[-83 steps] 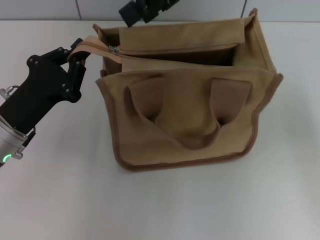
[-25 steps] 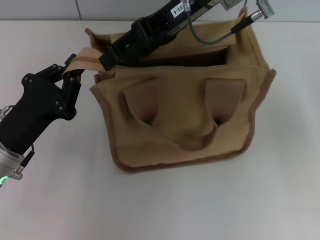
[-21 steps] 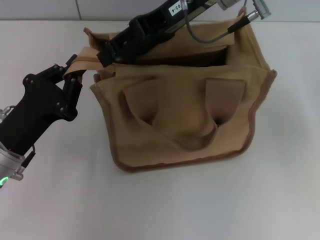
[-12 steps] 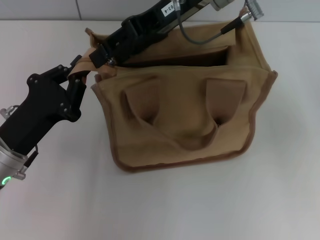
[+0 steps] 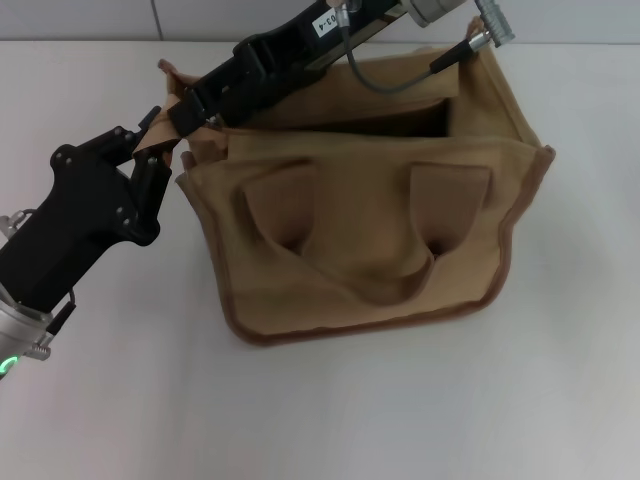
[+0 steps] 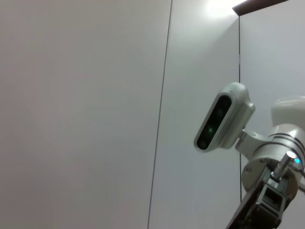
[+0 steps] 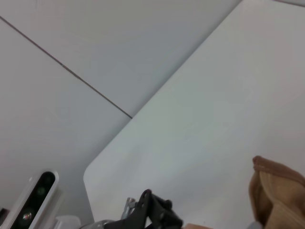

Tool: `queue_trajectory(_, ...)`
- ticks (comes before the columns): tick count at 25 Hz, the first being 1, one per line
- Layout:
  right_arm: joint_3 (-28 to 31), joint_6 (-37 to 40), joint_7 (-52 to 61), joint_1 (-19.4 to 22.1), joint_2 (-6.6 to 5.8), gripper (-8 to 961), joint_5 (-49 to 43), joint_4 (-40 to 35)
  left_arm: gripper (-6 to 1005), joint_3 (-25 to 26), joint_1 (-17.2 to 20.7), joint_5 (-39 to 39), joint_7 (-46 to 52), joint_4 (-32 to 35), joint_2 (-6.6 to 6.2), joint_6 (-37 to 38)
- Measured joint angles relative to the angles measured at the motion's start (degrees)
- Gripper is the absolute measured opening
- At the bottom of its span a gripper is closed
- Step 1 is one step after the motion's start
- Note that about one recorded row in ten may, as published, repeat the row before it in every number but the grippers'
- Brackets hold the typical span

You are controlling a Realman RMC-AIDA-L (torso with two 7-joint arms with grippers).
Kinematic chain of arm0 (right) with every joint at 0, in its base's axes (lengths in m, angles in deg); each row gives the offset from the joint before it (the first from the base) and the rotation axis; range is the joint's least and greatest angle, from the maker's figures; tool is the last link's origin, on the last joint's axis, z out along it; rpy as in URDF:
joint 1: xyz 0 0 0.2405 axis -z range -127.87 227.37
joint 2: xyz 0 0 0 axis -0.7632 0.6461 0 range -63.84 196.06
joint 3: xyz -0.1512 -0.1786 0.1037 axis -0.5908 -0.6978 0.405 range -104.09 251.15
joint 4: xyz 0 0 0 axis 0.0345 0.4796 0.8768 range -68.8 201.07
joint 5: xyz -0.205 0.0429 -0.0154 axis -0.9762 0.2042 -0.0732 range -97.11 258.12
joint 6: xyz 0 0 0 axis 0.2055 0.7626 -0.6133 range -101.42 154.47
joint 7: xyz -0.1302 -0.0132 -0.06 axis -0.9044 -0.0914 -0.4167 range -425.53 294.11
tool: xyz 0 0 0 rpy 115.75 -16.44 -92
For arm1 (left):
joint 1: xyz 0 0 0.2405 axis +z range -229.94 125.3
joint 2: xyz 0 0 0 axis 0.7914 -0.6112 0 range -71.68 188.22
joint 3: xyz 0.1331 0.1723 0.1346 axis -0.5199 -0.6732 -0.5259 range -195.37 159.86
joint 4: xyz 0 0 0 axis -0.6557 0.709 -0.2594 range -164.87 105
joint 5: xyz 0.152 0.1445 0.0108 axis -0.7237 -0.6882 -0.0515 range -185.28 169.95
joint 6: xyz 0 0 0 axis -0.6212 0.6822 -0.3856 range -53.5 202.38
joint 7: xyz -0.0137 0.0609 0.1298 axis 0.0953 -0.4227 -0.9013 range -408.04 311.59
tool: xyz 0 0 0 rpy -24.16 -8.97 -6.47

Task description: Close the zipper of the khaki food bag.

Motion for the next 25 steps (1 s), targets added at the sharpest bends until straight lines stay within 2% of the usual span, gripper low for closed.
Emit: queue_trajectory(25,0.09,0.51,-2.53,1.30,0.23,757,5.76,0.94,31,-0.91,-0.63,-0.24,0.00,-0.15,0.14,-0.23)
